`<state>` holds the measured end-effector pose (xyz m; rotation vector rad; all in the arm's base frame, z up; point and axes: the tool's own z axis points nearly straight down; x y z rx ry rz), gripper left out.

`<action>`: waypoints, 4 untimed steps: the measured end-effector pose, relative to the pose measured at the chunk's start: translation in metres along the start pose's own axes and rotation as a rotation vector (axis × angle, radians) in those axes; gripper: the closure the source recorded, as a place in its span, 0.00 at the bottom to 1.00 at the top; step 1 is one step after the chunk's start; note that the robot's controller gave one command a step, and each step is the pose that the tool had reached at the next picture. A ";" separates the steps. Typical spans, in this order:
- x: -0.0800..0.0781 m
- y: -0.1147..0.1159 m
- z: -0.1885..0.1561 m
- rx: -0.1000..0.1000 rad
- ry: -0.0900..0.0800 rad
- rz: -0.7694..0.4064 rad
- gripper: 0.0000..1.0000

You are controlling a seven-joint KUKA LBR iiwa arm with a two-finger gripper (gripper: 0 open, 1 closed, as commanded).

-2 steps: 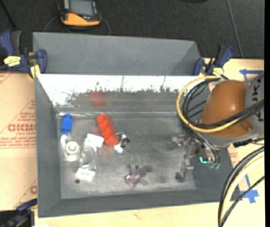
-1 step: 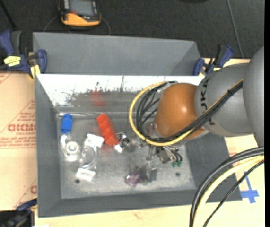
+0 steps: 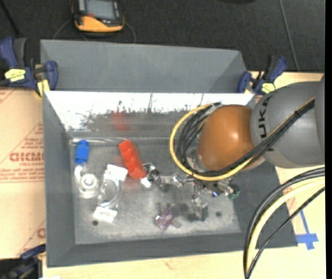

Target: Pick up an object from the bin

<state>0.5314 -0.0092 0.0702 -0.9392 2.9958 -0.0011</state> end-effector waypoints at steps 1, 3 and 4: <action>-0.013 0.030 -0.005 -0.002 0.003 -0.152 0.00; 0.009 0.063 0.000 0.000 -0.002 -0.183 1.00; 0.027 0.054 -0.185 0.006 -0.007 -0.128 1.00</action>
Offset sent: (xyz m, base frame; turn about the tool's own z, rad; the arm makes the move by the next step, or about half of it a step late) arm -0.0066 0.0325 0.0045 -0.1550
